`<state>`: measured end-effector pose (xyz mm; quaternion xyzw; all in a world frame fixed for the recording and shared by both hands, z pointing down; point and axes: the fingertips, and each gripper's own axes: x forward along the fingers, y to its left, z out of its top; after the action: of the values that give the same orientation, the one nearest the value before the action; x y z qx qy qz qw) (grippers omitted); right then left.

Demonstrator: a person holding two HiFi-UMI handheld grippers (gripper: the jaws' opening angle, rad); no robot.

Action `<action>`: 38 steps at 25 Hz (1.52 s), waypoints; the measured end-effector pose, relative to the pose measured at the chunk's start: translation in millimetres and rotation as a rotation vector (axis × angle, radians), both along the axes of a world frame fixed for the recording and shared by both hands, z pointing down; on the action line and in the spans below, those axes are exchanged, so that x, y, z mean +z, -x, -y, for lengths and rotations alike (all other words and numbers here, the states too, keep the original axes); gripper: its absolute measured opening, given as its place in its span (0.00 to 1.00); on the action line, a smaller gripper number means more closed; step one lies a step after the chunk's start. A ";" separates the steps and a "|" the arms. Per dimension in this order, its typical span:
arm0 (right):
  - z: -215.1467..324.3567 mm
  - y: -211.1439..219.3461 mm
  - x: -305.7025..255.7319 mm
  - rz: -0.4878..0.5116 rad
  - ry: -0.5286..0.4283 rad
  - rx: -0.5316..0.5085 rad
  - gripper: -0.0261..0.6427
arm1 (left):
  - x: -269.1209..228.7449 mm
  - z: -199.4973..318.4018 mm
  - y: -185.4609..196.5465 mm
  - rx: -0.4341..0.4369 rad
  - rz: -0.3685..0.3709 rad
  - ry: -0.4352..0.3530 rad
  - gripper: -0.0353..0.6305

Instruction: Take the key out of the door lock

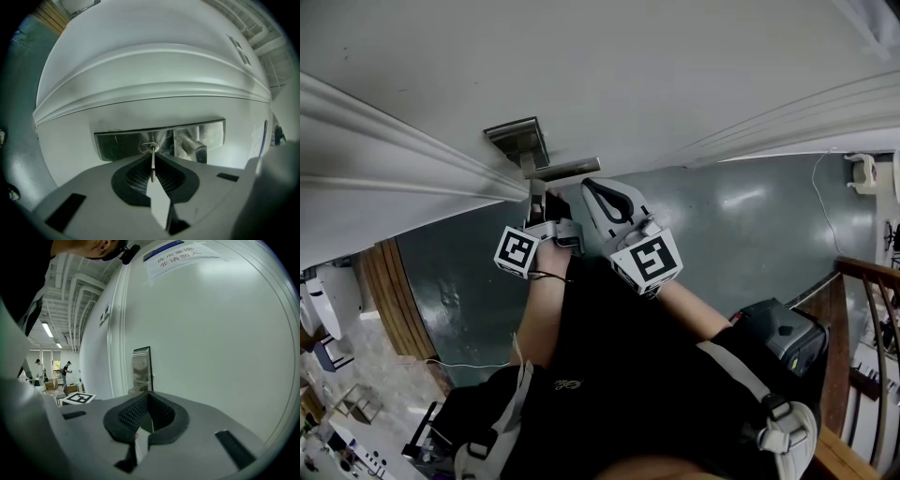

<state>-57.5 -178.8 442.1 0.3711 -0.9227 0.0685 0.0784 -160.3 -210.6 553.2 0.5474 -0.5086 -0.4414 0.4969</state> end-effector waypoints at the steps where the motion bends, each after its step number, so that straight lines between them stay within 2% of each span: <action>1: -0.1 0.2 0.7 0.002 0.002 0.000 0.05 | -0.1 -1.3 0.4 0.002 0.001 -0.003 0.11; 38: -16.5 8.7 2.5 -0.003 0.004 -0.030 0.05 | -2.8 -23.5 -0.2 0.029 -0.013 -0.015 0.11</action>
<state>-66.1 -162.3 444.6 0.3571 -0.9280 0.0685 0.0812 -160.0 -187.1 550.4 0.5557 -0.4939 -0.4415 0.5023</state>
